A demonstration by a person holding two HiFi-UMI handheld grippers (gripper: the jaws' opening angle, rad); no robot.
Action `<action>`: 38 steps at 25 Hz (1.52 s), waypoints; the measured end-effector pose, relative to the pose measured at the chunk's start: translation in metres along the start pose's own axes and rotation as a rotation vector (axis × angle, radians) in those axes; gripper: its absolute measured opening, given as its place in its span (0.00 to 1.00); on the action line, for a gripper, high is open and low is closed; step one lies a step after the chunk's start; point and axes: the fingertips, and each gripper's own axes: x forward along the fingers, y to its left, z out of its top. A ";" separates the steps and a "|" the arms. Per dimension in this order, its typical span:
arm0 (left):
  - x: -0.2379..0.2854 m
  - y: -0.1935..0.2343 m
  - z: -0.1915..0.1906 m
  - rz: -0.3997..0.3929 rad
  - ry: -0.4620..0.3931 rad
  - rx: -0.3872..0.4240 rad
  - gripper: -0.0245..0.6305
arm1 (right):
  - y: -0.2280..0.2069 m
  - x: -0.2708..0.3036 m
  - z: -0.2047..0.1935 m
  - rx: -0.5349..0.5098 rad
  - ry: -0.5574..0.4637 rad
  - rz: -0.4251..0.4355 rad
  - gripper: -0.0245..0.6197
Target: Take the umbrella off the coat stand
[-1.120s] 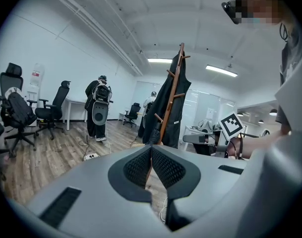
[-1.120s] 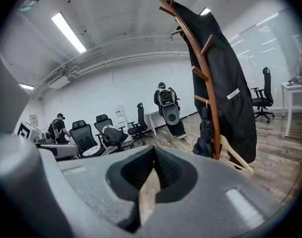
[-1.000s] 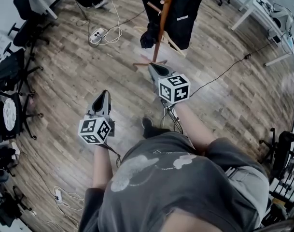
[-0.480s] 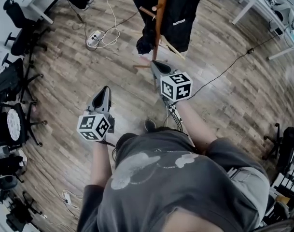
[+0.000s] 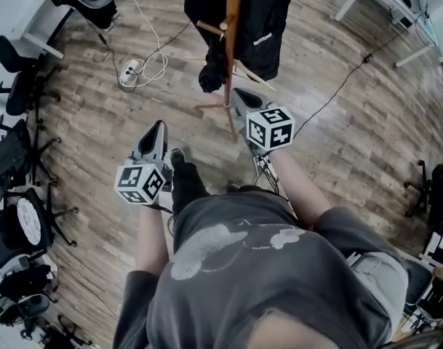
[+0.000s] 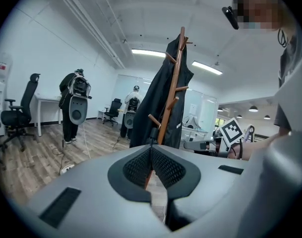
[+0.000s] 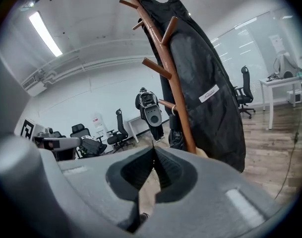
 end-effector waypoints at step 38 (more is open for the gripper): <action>0.270 0.035 0.004 -0.849 0.338 0.239 0.13 | -0.083 -0.006 0.011 0.291 -0.168 -0.866 0.04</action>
